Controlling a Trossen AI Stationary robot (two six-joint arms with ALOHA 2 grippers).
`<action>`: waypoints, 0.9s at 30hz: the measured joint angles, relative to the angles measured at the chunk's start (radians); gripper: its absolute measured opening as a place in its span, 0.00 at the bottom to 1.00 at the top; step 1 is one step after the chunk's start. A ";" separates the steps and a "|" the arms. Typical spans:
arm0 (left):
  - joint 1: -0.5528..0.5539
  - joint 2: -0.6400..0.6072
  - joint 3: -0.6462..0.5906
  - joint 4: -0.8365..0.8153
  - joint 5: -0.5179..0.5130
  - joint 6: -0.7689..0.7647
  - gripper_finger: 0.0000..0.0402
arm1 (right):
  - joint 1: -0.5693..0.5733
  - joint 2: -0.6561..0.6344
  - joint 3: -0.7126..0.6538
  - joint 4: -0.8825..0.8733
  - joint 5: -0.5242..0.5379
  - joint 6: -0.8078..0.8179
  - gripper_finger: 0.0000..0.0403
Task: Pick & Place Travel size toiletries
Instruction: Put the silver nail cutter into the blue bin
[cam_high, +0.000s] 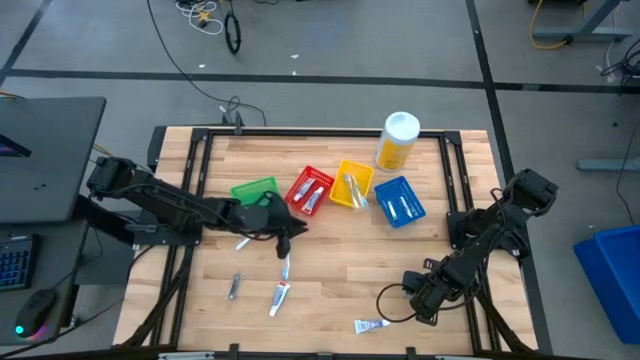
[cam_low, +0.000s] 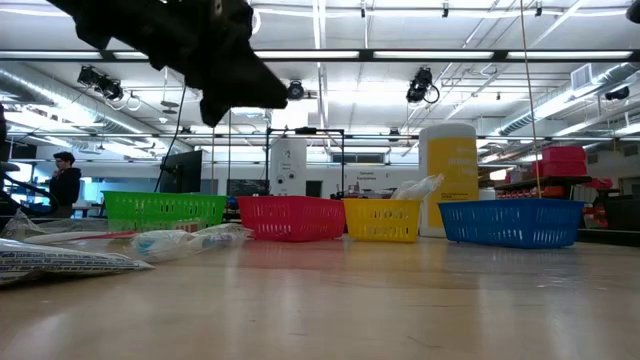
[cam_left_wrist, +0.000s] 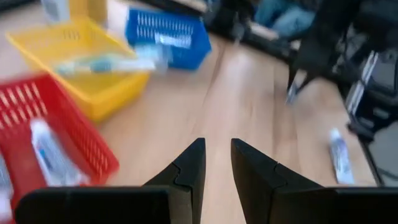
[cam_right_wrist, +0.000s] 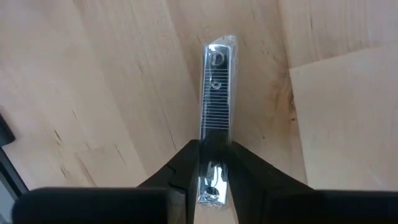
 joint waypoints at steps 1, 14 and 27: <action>-0.005 0.000 0.000 -0.028 0.000 -0.021 0.20 | 0.000 0.000 0.000 0.000 0.000 0.000 0.19; -0.065 0.000 0.000 -0.390 0.003 -0.157 0.31 | 0.000 0.000 0.000 0.000 0.000 0.000 0.19; -0.072 0.000 0.000 -0.396 -0.037 -0.233 0.42 | 0.000 0.001 0.007 -0.005 0.018 -0.008 0.19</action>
